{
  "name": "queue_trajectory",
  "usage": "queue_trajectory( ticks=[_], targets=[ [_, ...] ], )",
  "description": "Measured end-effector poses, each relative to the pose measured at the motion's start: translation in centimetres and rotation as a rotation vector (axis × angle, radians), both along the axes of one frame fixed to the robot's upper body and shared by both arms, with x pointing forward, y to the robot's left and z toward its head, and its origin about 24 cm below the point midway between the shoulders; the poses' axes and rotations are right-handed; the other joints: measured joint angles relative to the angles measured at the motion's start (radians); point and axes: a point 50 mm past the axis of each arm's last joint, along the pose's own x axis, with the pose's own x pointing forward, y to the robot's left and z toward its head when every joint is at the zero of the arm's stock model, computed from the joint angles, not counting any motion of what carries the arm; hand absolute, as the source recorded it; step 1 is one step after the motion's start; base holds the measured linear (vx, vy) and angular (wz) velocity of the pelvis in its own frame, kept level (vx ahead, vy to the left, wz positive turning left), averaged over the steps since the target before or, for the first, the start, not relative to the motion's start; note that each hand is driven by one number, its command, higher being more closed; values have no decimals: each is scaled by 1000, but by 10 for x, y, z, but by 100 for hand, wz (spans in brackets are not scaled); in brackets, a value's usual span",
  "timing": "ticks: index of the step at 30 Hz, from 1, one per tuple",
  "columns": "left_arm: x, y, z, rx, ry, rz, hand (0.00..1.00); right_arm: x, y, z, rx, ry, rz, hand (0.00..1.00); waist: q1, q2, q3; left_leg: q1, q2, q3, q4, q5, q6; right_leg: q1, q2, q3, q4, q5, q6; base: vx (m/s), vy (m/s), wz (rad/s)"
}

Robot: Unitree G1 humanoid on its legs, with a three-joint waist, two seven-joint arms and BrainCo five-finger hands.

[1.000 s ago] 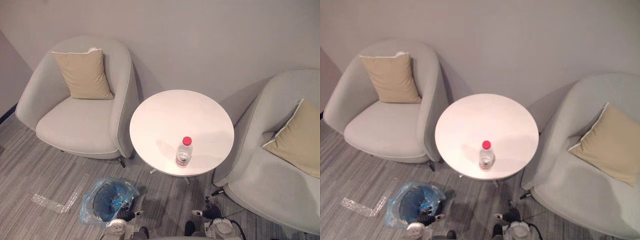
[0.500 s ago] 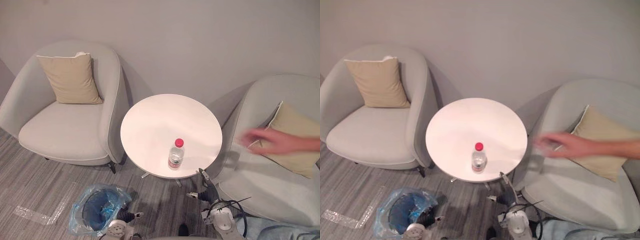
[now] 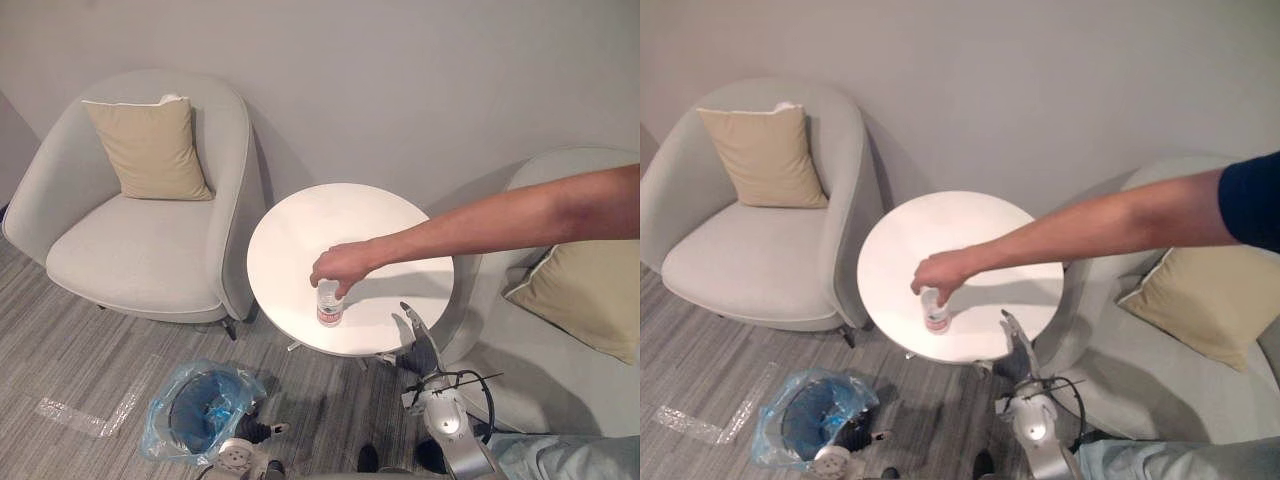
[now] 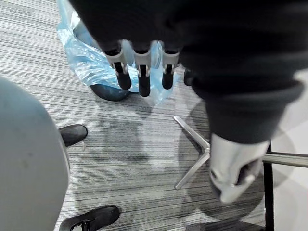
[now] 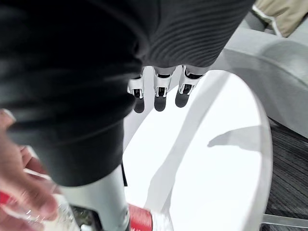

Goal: Gather rubbish on tea table into small bin, then transfer packed bag to large trash can.

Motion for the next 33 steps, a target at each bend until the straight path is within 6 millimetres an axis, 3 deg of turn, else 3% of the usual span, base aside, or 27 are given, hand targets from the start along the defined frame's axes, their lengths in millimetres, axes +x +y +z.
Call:
queue_trajectory(
  ticks=[23,33],
  targets=[
    [4,0,2,-1,-20,-3,0,17,3,-1,52,17,0,0,1,1,29,-13,-4,-44,-36,35,-3,-8,-3,-36,0,-4,1,-24,-7,5],
    [5,0,3,-2,-24,-2,0,44,16,13,86,-36,41,0,9,5,31,-24,-8,-69,-40,46,-1,-7,-7,-62,0,-4,1,-33,-5,7]
  ],
)
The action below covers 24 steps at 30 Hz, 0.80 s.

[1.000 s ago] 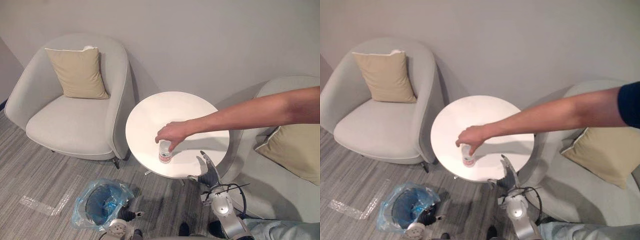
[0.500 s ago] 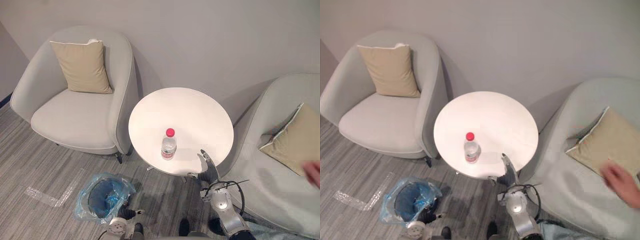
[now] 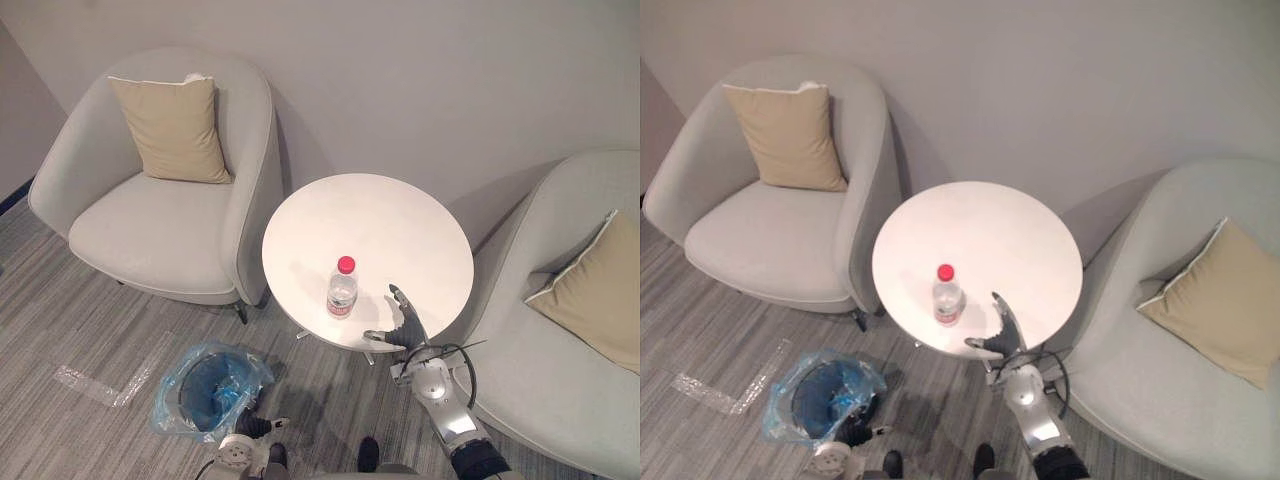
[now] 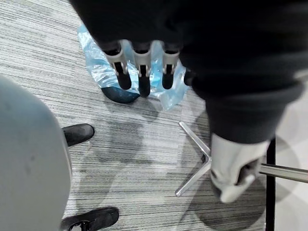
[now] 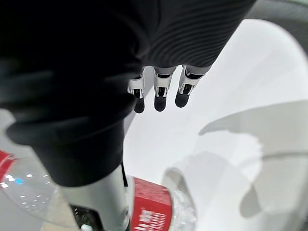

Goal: Gather rubbish on tea table into small bin, then transfer packed bag to large trash can.

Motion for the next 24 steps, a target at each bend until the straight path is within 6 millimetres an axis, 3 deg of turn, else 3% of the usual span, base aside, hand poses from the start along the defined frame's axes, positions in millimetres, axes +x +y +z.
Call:
queue_trajectory(
  ticks=[8,18,19,24],
  targets=[
    [8,2,5,0,-47,1,0,25,6,15,15,-39,11,0,40,1,28,-13,-1,-27,-32,30,-1,-14,-1,-23,0,0,0,-44,-9,11],
    [13,4,8,-5,-76,20,0,49,19,37,42,-102,20,0,63,12,64,-53,-4,-52,-31,35,-2,-50,-5,-43,22,-11,-5,-6,2,8],
    [14,4,9,-6,-82,21,0,52,19,39,39,-107,20,100,68,14,65,-64,-4,-56,-29,35,-2,-59,-6,-45,24,-11,-5,-3,9,4],
    [17,4,11,-4,-104,45,0,59,21,44,52,-113,11,100,88,20,78,-76,-5,-67,-27,36,-2,-66,-7,-49,29,-15,-6,-7,7,8]
  ],
)
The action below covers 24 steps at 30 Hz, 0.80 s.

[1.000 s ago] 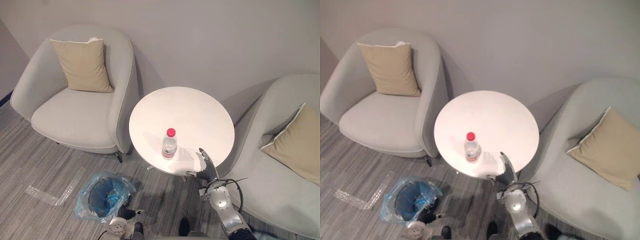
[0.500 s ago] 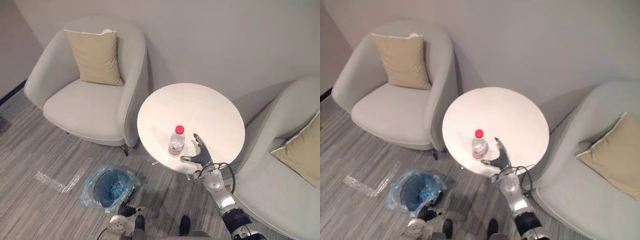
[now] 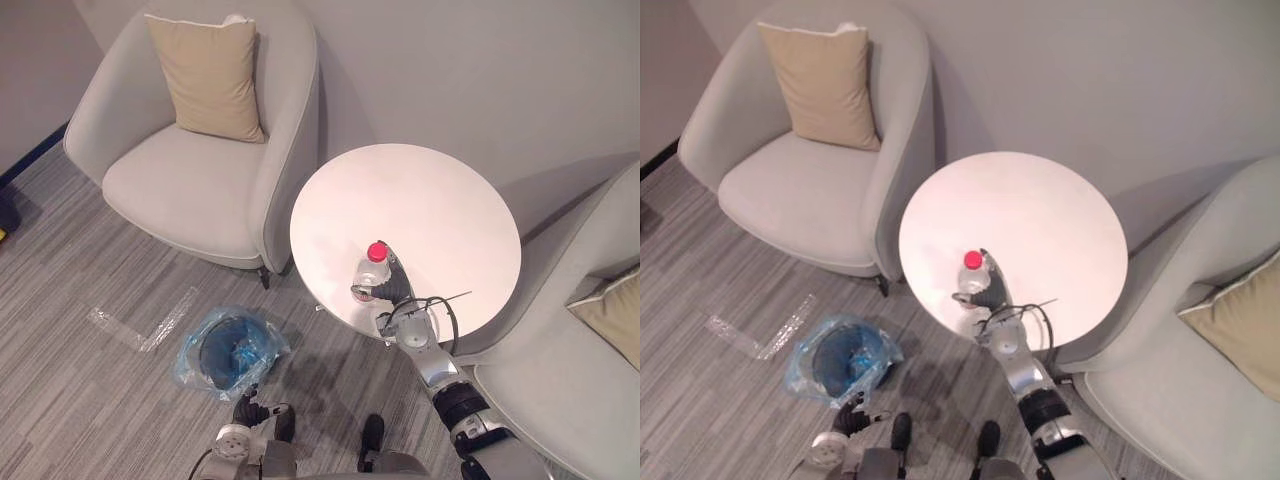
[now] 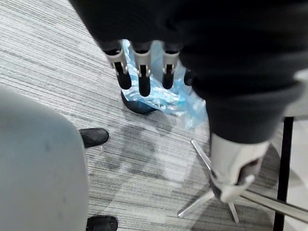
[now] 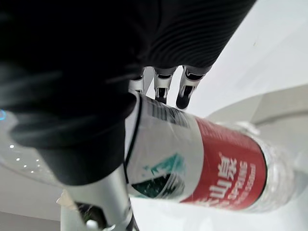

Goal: Gather rubbish on tea table into small bin, then transfer packed bag to large trash can.

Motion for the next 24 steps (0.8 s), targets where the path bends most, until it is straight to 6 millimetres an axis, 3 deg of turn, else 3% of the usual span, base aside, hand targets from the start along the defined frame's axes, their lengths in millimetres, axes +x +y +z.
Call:
queue_trajectory(
  ticks=[4,9,18,24],
  targets=[
    [4,-1,3,-3,-21,-2,0,10,2,11,0,-30,0,100,5,8,24,-2,0,-2,0,0,0,-1,0,0,1,-1,0,0,0,0],
    [4,-1,3,-3,-21,-2,0,4,1,6,6,-20,-5,100,5,8,25,-1,0,-5,0,-1,0,-3,-2,2,13,-14,8,6,3,2],
    [3,-1,2,1,-10,-11,0,-39,1,10,77,-92,36,100,-10,-2,17,35,-1,27,0,-8,5,4,-8,62,39,-22,11,-17,17,-10],
    [-4,1,-3,18,29,-26,0,-64,9,6,112,-79,98,100,-41,-18,-18,58,-2,73,0,-13,3,3,-7,121,37,-23,19,-55,7,-24]
  ],
)
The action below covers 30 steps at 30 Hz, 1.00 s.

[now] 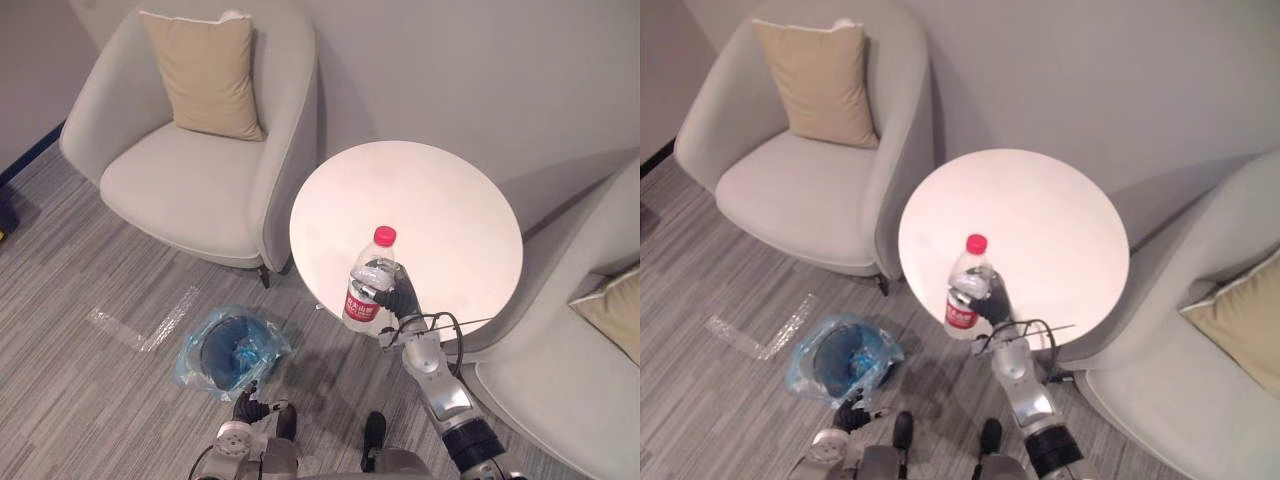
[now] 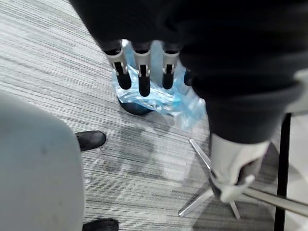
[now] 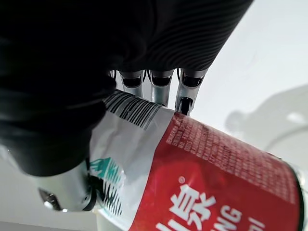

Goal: Gather rubbish on tea table into small bin, then transfer packed bag to large trash can.

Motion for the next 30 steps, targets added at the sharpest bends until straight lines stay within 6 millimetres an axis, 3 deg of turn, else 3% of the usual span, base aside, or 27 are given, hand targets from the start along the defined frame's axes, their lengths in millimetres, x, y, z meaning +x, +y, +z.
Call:
queue_trajectory(
  ticks=[5,9,12,13,14,15,16,17,18,19,22,25,27,28,29,30],
  targets=[
    [-9,1,-5,10,48,-13,0,-27,4,-11,22,50,46,100,-17,-9,-46,14,2,57,39,-35,1,-1,3,59,3,8,4,-30,17,-34],
    [-8,-2,-5,16,50,-48,0,-29,9,-13,0,58,89,100,-29,-8,-45,7,0,75,75,-48,5,-48,-1,79,101,-22,11,-57,15,-16],
    [-4,-8,-4,13,47,-83,0,-29,9,-13,-16,54,95,100,-36,-9,-45,-18,-14,42,122,-57,19,-93,-21,104,242,-67,39,-88,23,36],
    [-3,-11,-4,4,45,-88,0,-29,9,-12,-16,51,93,100,-38,-13,-44,-37,-12,30,135,-57,22,-98,-32,132,278,-105,59,-80,29,53],
    [-2,-11,-4,3,44,-90,0,-29,9,-12,-16,51,91,100,-40,-16,-44,-53,-18,14,144,-55,23,-120,-36,168,368,-157,55,-69,0,81],
    [-3,-9,-4,7,47,-89,0,-29,11,-12,-9,53,94,100,-46,-28,-52,-60,-32,-17,155,-45,20,-133,-37,194,469,-208,64,-12,-48,88],
    [-2,-7,-4,15,44,-88,0,-28,13,-11,0,47,98,100,-43,-54,-69,-84,-50,-40,164,-34,14,-129,-42,211,463,-237,66,-42,-124,80],
    [-1,-7,-3,15,41,-88,0,-27,14,-9,1,39,99,100,-39,-52,-72,-103,-54,-51,180,-34,13,-124,-41,212,430,-238,64,-100,-143,50],
    [2,-13,-3,-3,32,-78,0,-20,13,-4,-15,11,106,100,-15,-16,-83,-165,-30,-62,195,-19,-1,-91,-20,203,277,-196,28,-136,-106,21],
    [2,-16,-3,-9,28,-77,0,-18,12,-2,-21,2,108,100,-10,3,-78,-181,-17,-72,199,-12,-3,-82,-9,191,239,-167,24,-125,-39,13],
    [5,-22,-1,-26,11,-77,0,-12,9,-1,-19,-5,86,100,-10,47,-51,-218,12,-124,208,17,-22,-35,28,147,117,-87,10,-158,-47,34],
    [7,-27,0,-47,0,-68,0,-12,3,-9,-17,31,54,100,-6,73,-28,-214,26,-161,163,56,-35,-3,50,92,92,-66,-4,-177,-69,46],
    [6,-28,0,-54,-2,-61,0,-12,0,-12,-19,44,35,100,-3,89,-22,-197,39,-155,107,61,-18,-8,57,68,105,-64,-18,-163,-62,47],
    [6,-26,0,-48,-1,-60,0,-13,-1,-14,-3,52,13,100,-10,73,-22,-194,39,-114,85,42,15,-19,24,31,89,-65,-41,-165,5,75],
    [11,-28,2,-53,-19,-63,0,-12,-7,-14,-4,50,-14,100,-15,67,-20,-245,34,-35,208,18,49,-34,-11,-6,96,-46,-43,-139,16,76],
    [12,-29,3,-56,-23,-66,0,-12,-10,-14,-7,54,-26,100,-15,67,-20,-258,29,-13,267,16,51,-41,-23,-15,101,-40,-38,-119,19,68]
  ],
)
